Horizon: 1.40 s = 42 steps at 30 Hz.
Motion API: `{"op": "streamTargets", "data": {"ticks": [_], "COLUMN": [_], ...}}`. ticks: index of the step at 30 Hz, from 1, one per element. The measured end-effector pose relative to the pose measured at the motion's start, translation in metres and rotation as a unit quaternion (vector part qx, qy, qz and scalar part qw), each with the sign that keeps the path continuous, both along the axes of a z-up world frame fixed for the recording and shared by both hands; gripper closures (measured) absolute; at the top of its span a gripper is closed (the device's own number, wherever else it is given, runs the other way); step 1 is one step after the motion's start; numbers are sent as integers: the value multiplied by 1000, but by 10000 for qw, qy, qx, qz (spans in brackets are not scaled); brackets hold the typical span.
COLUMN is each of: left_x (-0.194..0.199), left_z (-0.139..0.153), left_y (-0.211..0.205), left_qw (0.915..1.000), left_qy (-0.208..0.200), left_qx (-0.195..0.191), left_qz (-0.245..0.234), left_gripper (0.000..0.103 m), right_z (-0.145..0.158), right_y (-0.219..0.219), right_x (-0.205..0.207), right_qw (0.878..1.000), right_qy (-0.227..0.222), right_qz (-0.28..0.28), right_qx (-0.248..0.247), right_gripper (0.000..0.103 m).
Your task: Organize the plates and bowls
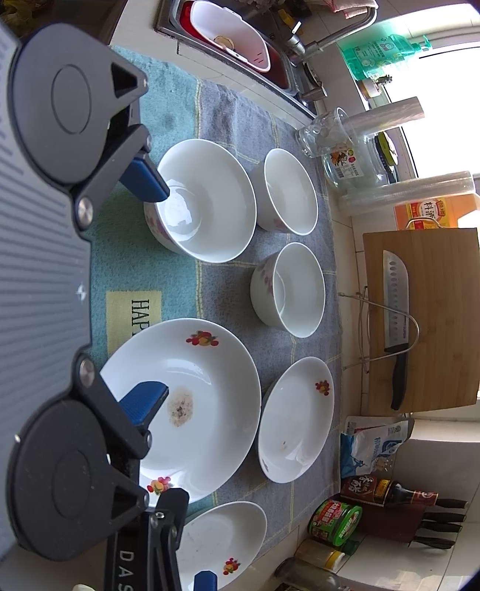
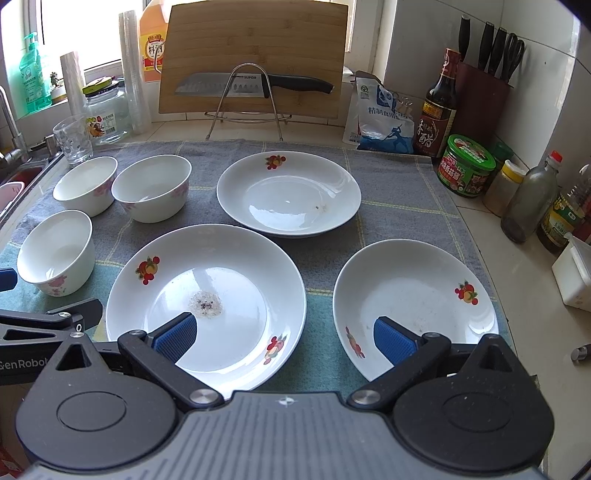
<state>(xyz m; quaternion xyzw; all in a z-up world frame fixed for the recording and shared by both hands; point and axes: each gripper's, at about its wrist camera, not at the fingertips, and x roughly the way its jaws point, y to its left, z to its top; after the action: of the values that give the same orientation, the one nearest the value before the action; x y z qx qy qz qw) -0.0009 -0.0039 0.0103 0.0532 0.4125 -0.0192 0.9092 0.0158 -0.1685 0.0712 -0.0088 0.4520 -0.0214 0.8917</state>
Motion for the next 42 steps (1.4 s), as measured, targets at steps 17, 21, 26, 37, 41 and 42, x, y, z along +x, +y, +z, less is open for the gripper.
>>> {"op": "streamTargets", "data": {"ticks": [17, 21, 26, 37, 41, 42], "left_x": [3, 5, 7, 17, 24, 27], "left_z": [1, 1, 0, 11, 17, 19], "left_y": [-1, 1, 3, 14, 21, 22], "left_qw": [10000, 10000, 9998, 9968, 9928, 9914], "left_qy": [-17, -54, -79, -410, -524, -546], "left_qx": [-10, -41, -130, -250, -493, -543], "left_qz": [-13, -48, -143, -644, -953, -1059], "left_gripper": [1, 1, 1, 1, 1, 1], "right_z": [0, 0, 1, 9, 12, 12], "right_y": [0, 1, 3, 1, -8, -11], "right_x": [1, 3, 2, 2, -5, -7], "right_qw": [10000, 10000, 9999, 9987, 9969, 9962], "right_qy": [-14, -25, -79, -405, -611, -650], "right_qz": [-12, -36, -94, -189, -299, -343], "right_qx": [2, -13, -64, -242, -387, -464], "right_gripper": [0, 0, 0, 0, 0, 0]}}
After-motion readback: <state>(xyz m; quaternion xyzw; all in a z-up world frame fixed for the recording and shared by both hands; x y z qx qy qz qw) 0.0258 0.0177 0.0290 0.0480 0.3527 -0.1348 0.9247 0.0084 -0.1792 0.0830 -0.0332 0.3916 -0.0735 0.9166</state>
